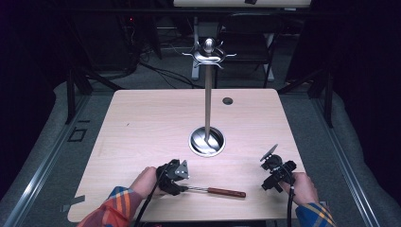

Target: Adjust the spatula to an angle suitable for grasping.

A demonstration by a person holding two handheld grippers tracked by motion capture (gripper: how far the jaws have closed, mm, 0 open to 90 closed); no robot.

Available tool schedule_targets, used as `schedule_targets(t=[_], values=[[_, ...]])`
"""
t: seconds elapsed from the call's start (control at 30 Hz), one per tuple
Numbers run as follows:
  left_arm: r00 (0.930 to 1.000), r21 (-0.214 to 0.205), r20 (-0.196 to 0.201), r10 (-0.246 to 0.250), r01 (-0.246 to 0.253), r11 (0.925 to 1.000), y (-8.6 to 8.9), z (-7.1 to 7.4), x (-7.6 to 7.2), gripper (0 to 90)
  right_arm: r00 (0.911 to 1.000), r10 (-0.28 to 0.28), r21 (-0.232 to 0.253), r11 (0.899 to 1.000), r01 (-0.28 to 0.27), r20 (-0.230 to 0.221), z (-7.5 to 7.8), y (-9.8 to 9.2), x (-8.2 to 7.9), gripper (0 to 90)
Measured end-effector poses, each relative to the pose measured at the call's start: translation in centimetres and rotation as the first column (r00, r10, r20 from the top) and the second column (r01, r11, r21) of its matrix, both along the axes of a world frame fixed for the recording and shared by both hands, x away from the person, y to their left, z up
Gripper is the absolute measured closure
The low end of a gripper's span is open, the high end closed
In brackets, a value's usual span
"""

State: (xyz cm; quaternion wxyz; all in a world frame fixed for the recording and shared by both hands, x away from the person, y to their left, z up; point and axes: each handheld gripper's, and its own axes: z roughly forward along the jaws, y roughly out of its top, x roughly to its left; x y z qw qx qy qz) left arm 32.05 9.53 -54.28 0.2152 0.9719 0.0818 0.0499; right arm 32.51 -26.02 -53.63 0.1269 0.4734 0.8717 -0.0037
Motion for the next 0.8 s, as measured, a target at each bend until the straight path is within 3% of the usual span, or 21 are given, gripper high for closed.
schedule_targets(t=[0.23, 0.5, 0.8], values=[[0.9999, -0.006, -0.002, -0.016, 0.016, 0.9998, 0.2, -0.14, -0.02, 67.7, 1.0, -0.001, 0.001, 1.0, 0.001, -0.001, -0.02, 0.0, 0.0, 15.5], [0.9977, 0.027, -0.003, -0.067, 0.067, 0.9974, -0.11, -0.7, -0.26, 76.8, 1.0, -0.002, 0.002, 1.0, 0.003, -0.004, -0.06, 0.03, 0.01, 15.5], [0.9944, 0.049, 0.011, -0.105, 0.104, 0.9934, -0.03, -0.89, -0.37, 79.8, 1.0, -0.002, 0.001, 1.0, 0.002, -0.007, -0.08, 0.06, 0.01, 15.5]])
